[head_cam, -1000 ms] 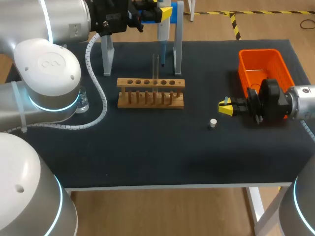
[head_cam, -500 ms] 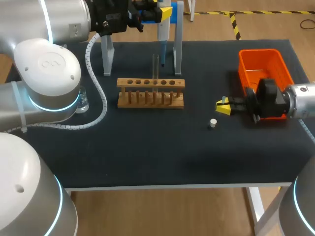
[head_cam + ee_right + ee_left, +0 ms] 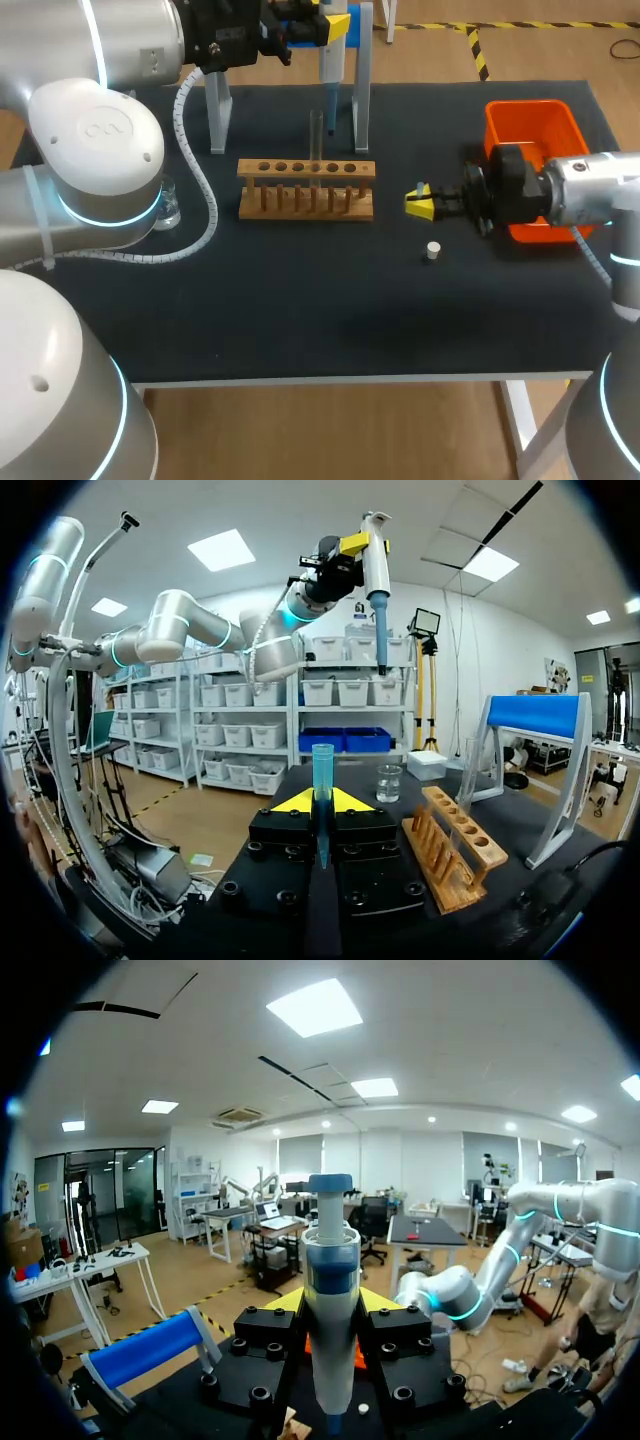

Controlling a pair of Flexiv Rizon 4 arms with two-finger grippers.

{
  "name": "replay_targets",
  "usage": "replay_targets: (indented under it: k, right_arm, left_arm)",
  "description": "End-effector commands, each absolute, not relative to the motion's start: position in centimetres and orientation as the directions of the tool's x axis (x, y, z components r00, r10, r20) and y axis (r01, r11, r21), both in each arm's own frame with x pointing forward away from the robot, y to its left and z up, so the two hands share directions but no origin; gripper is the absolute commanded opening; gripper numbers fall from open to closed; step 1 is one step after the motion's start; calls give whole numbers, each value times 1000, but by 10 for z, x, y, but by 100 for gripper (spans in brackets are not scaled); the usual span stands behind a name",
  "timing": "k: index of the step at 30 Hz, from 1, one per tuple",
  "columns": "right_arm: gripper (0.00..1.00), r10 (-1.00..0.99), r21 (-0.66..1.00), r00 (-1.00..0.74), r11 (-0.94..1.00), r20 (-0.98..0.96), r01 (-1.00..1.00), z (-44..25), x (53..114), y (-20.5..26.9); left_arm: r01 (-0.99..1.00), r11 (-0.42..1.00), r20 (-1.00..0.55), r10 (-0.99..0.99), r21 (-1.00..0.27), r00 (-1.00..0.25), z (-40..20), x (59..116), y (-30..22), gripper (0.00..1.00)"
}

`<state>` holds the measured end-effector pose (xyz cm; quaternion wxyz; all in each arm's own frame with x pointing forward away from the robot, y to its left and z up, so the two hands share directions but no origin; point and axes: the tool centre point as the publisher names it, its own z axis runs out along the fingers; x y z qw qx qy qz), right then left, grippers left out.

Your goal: Invert the test tube, pick up the pipette, mount the tip to pipette, aspirate from beaker and dispense into the tube, eject the tip, return the pipette, and cap with the stopper.

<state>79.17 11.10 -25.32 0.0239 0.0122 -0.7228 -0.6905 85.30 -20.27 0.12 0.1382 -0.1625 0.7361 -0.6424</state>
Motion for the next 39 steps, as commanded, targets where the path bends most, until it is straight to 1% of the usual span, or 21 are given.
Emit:
replay_targets:
  k: [1, 10, 19, 39]
  right_arm:
    - [0, -70, 999, -997, 46, 18, 15, -255, 804, 129]
    - [0, -87, 999, -996, 50, 5, 0, -251, 816, 160]
    - [0, -90, 999, -996, 44, -13, -17, -242, 827, 180]
    - [0, -103, 999, -994, 42, -19, -24, -239, 847, 211]
  left_arm:
    - [-62, 123, 6, -415, -990, -910, 2, 854, -203, 0]
    - [-62, 123, 6, -415, -990, -910, 2, 854, -203, 0]
    - [-62, 123, 6, -415, -990, -910, 2, 854, -203, 0]
    - [-62, 123, 6, -415, -990, -910, 2, 854, -203, 0]
